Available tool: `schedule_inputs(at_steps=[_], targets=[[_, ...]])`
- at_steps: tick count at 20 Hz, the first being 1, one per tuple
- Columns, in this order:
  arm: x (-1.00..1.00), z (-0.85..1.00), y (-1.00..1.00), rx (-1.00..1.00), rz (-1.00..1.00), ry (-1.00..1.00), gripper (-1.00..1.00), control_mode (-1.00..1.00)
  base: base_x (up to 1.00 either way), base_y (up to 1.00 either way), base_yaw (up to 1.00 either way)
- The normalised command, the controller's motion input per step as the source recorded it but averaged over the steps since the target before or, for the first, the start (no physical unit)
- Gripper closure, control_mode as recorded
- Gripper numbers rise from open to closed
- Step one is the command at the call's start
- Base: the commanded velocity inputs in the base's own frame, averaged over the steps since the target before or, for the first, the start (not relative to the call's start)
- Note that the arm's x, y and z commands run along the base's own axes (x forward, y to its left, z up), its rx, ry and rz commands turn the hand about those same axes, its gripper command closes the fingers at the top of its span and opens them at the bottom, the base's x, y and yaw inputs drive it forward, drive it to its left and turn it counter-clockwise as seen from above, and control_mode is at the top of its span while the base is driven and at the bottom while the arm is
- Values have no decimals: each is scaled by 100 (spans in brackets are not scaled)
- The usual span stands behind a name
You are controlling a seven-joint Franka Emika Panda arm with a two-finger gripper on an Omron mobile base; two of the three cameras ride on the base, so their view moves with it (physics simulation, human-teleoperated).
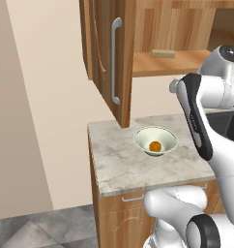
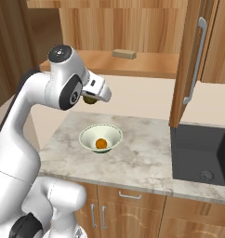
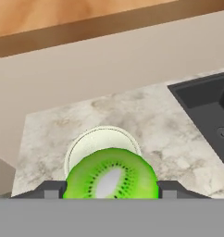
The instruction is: Open the cabinet. Pick the orange and kiwi from the cabinet and place them into the bowl. Then close the cabinet.
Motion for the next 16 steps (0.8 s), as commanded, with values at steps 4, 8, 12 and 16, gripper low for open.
schedule_inputs(at_steps=[4, 8, 12, 16], targets=[[0, -33, 27, 0, 1, 7, 100, -100, 0, 0, 0], [0, -32, 14, 0, 1, 5, 100, -100, 0, 0, 0], [5, -31, 0, 0, 0, 3, 100, -100, 0, 0, 0], [4, -32, 0, 0, 0, 4, 100, -100, 0, 0, 0]])
